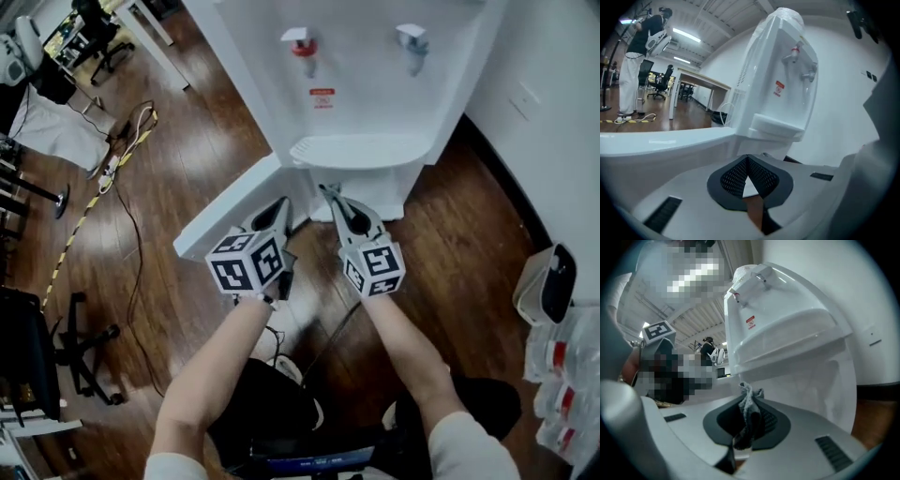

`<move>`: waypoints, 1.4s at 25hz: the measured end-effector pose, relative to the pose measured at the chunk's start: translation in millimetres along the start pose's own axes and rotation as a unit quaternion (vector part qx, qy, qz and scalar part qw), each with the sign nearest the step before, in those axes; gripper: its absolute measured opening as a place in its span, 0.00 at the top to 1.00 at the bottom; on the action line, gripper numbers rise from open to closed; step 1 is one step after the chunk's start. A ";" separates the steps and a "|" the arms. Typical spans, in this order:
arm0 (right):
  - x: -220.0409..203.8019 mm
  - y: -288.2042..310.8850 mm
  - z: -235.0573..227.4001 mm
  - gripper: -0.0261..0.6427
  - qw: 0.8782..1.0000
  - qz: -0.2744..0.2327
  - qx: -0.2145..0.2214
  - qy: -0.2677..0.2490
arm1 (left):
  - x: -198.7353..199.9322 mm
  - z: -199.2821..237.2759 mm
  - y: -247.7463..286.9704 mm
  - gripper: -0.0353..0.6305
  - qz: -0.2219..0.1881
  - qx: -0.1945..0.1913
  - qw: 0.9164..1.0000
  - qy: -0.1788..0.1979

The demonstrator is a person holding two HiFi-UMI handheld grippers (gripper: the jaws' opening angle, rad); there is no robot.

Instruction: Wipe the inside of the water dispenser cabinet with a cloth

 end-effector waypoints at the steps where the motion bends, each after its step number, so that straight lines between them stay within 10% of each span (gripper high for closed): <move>1: -4.4 5.0 -2.0 0.91 1.000 -0.011 -0.006 0.005 | -2.0 7.0 6.4 0.97 0.002 0.010 1.000 -0.008; 10: -52.2 42.5 -23.0 0.91 0.993 -0.034 -0.009 0.111 | -20.2 -9.0 31.7 0.97 0.032 0.030 0.996 0.071; 22: -5.9 95.3 -22.6 0.90 0.991 -0.122 0.013 0.057 | -11.1 -16.7 30.7 0.97 0.031 0.042 0.997 0.054; 35: -110.9 110.1 -22.6 0.90 0.996 0.003 0.001 0.094 | -27.9 -16.5 50.2 0.97 0.075 0.030 0.995 0.064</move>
Point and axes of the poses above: the fingertips, and each gripper's own axes: y forward along the fingers, z to its left, x out of its top, the point moved 7 cm from there along -y, backward along the fingers, and after that the axes turned 11 degrees about -y, right-handed, at the moved point
